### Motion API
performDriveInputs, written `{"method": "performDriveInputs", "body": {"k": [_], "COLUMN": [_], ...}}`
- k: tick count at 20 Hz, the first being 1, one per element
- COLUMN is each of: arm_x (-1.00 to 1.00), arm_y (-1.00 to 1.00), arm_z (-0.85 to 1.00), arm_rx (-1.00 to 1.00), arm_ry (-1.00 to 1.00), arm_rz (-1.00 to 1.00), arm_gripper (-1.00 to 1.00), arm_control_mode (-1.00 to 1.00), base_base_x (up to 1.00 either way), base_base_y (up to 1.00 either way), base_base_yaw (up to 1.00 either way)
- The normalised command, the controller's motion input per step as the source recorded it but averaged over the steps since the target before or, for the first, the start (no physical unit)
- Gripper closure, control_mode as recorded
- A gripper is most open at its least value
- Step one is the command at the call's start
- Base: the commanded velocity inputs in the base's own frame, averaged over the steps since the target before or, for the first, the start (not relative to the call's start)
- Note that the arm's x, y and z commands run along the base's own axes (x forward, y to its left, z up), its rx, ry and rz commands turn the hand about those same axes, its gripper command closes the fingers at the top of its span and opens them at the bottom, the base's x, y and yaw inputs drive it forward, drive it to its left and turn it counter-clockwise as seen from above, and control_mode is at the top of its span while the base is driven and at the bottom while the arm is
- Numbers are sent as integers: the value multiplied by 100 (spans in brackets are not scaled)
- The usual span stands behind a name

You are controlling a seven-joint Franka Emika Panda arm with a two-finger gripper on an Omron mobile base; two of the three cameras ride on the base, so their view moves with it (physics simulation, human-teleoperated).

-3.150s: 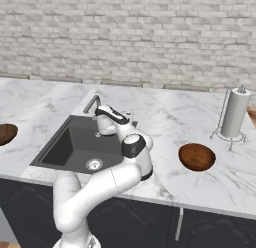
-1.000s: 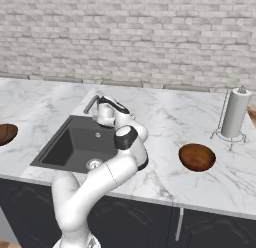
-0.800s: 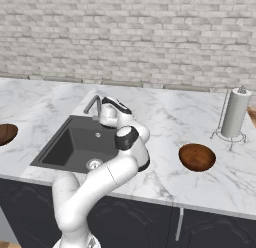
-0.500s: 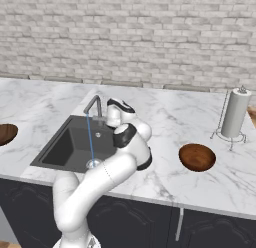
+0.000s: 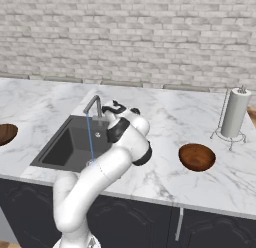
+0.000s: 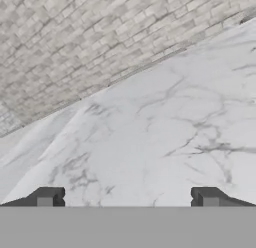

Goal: Rinse each bowl for a few seconds and place them down in the sink or on the counter.

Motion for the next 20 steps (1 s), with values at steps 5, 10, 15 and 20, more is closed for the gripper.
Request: {"method": "performDriveInputs", "body": {"k": [5, 10, 15, 20], "arm_x": [0, -2, -14, -23], "arm_y": [-29, -26, -19, -22], "arm_z": [81, 79, 79, 63], "arm_rx": [0, 0, 0, 0], "arm_ry": [1, 8, 16, 25], "arm_rz": [-3, -5, -6, -10], "arm_gripper": [-100, -100, -100, -100], "arm_control_mode": [-100, -100, -100, -100], "base_base_x": [0, 0, 0, 0], "base_base_y": [0, 0, 0, 0], "base_base_yaw": [0, 0, 0, 0]}}
